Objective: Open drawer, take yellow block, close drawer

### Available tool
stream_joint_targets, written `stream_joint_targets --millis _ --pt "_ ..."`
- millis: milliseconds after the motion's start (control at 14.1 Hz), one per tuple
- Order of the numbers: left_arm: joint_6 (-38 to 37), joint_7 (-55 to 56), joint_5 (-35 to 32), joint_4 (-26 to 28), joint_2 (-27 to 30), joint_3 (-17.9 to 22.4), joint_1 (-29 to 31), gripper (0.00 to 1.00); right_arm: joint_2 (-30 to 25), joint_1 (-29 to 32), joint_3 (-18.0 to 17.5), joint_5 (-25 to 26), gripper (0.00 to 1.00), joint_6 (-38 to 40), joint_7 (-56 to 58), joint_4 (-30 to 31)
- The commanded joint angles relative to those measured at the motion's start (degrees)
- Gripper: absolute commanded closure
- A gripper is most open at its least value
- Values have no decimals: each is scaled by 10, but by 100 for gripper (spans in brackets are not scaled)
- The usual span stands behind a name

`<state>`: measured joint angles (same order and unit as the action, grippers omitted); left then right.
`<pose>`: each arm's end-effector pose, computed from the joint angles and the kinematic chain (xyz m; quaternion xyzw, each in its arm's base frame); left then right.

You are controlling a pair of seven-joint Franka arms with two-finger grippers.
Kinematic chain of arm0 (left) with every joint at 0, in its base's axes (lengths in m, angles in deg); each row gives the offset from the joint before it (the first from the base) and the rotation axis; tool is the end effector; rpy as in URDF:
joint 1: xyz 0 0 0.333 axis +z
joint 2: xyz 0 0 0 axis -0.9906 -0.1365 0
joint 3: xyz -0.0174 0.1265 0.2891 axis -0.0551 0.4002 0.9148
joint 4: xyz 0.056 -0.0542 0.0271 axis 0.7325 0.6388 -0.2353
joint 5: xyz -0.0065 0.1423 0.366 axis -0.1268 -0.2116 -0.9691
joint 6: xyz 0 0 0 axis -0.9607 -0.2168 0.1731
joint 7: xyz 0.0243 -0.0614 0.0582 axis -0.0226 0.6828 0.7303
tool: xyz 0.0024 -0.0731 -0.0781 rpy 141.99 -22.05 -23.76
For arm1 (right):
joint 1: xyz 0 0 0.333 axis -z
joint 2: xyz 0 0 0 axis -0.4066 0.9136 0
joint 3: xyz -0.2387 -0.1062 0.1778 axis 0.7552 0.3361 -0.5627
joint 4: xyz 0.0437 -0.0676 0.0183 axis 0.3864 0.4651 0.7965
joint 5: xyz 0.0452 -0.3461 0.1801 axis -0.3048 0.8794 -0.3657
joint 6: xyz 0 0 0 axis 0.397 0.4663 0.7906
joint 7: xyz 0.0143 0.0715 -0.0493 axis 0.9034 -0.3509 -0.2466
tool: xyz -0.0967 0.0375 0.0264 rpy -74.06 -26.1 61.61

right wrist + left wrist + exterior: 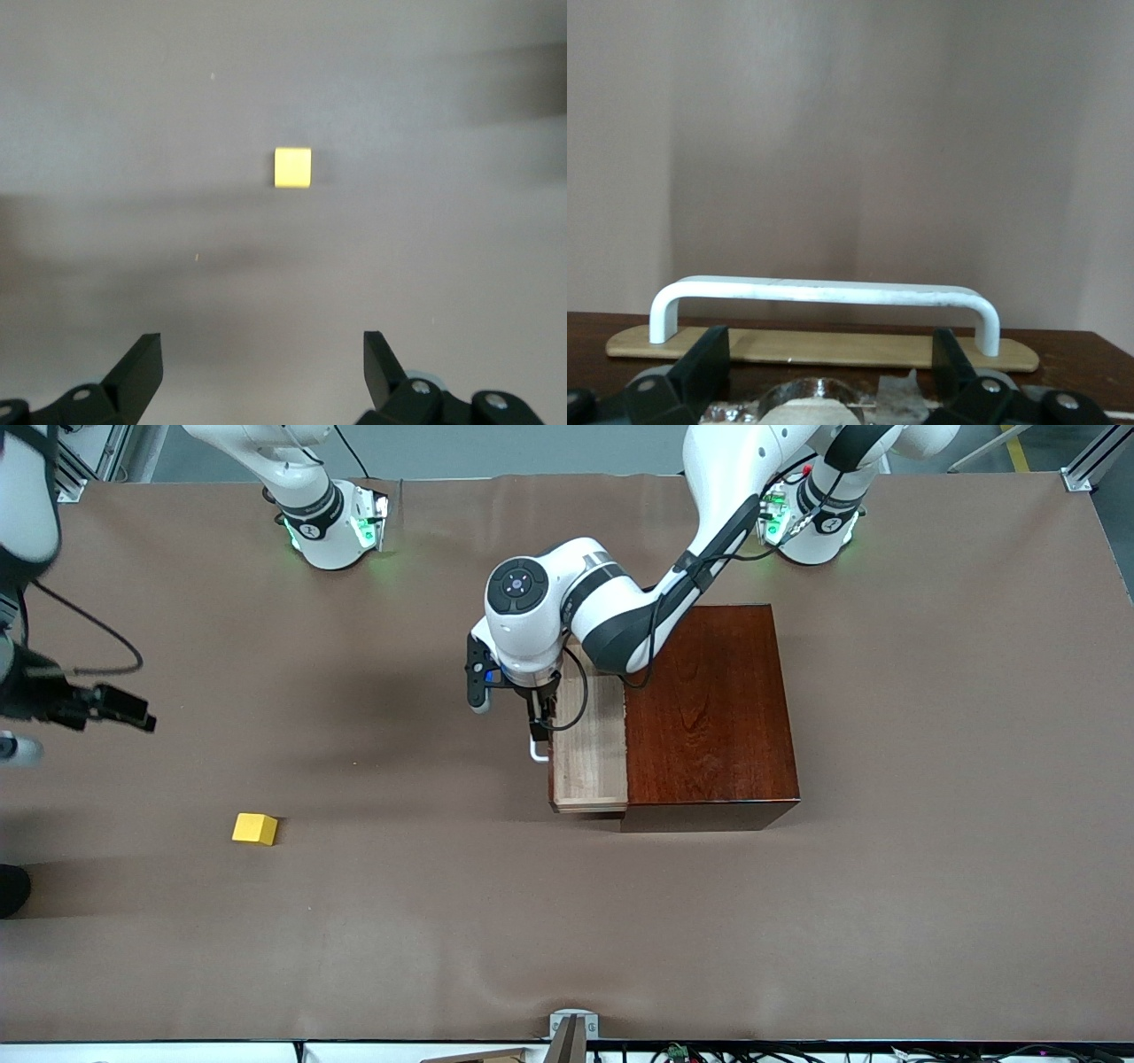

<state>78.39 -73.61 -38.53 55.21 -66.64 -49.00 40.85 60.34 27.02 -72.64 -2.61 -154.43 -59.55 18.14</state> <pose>0.4753 -0.5713 0.3296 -0.7263 0.6872 0.0164 0.0097 0.5793 -0.0451 0.5652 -0.9994 0.0196 0.0248 0.0170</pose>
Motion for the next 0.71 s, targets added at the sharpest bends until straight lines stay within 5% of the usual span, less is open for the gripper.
stream_joint_targets --millis 0,639 --pt "-71 -4 -39 1 16 8 0 0 -28 -8 -4 -5 0 18 0 24" --pt "-193 -2 -67 2 20 26 6 0 -38 -5 -1 -3 0 57 0 -20"
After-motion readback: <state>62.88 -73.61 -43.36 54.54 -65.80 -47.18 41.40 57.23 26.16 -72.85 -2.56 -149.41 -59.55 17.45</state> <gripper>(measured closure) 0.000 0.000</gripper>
